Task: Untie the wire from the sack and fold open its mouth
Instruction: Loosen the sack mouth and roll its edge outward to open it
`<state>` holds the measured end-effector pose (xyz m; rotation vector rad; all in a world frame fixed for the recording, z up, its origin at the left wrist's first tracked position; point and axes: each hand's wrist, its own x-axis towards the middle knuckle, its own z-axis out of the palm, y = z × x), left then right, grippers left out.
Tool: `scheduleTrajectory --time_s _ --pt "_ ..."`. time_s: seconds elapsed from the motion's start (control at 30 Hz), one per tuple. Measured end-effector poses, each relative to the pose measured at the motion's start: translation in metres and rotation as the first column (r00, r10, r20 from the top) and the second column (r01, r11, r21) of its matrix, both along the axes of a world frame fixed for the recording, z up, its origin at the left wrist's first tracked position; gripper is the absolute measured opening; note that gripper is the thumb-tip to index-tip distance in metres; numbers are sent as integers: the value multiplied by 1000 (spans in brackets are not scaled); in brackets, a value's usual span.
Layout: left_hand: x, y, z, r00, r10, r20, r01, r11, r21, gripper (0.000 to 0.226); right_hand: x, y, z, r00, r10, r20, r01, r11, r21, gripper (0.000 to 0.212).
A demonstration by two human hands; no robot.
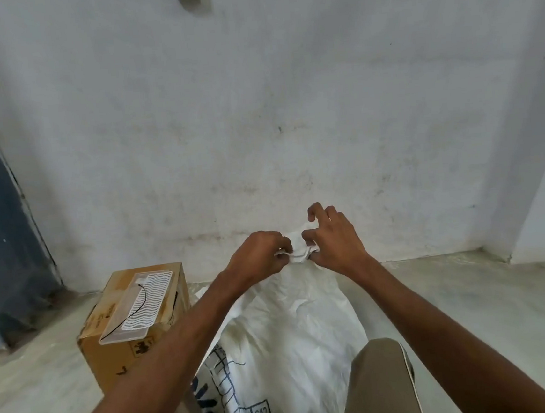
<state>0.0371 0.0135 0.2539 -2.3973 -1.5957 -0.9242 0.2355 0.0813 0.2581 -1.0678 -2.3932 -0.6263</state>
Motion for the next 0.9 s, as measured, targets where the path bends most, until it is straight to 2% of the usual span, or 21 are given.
scheduleTrajectory --time_s 0.1,0.2,0.27,0.37,0.43,0.53,0.6,0.67,0.77,0.8,0.87,0.9 --pt "-4 -2 -10 999 -17 -34 20 996 85 15 -8 -3 -6 999 24 23 -23 998 -51 26" --pt "-19 -4 -22 1000 -22 16 23 997 -78 37 -3 -1 -20 990 85 -114 -94 992 -80 28" --pt "-30 -2 -32 999 20 -35 -24 990 -135 44 2 -1 -26 975 92 -204 -102 994 -34 30" --pt "-38 0 -42 997 71 19 -70 995 -71 24 7 -1 -35 981 82 -177 -68 994 88 31" --pt "-38 4 -41 996 83 42 -85 995 60 19 7 1 -35 983 83 -166 -66 992 109 33" --pt "-33 8 -33 997 57 -60 -39 962 272 20 5 1 -21 978 127 -165 -146 983 -110 50" --pt "-28 11 -34 973 54 -225 34 927 373 20 1 -3 -14 958 163 -235 -242 901 -360 68" --pt "-22 13 -37 935 47 -352 116 896 429 19 -2 -3 -11 928 163 -336 -315 824 -471 66" --pt "-16 14 -40 904 26 -428 196 863 466 17 -5 1 -11 885 202 -420 -368 856 -364 28" --pt "-17 14 -42 902 8 -431 213 861 462 18 -6 1 -11 887 227 -402 -362 882 -303 26" --pt "-21 15 -47 947 -80 -312 206 896 393 21 -8 0 -14 908 285 -308 -349 920 -178 33" --pt "-24 13 -49 976 -128 -174 179 929 324 22 -8 -2 -17 921 311 -234 -344 932 -114 37"
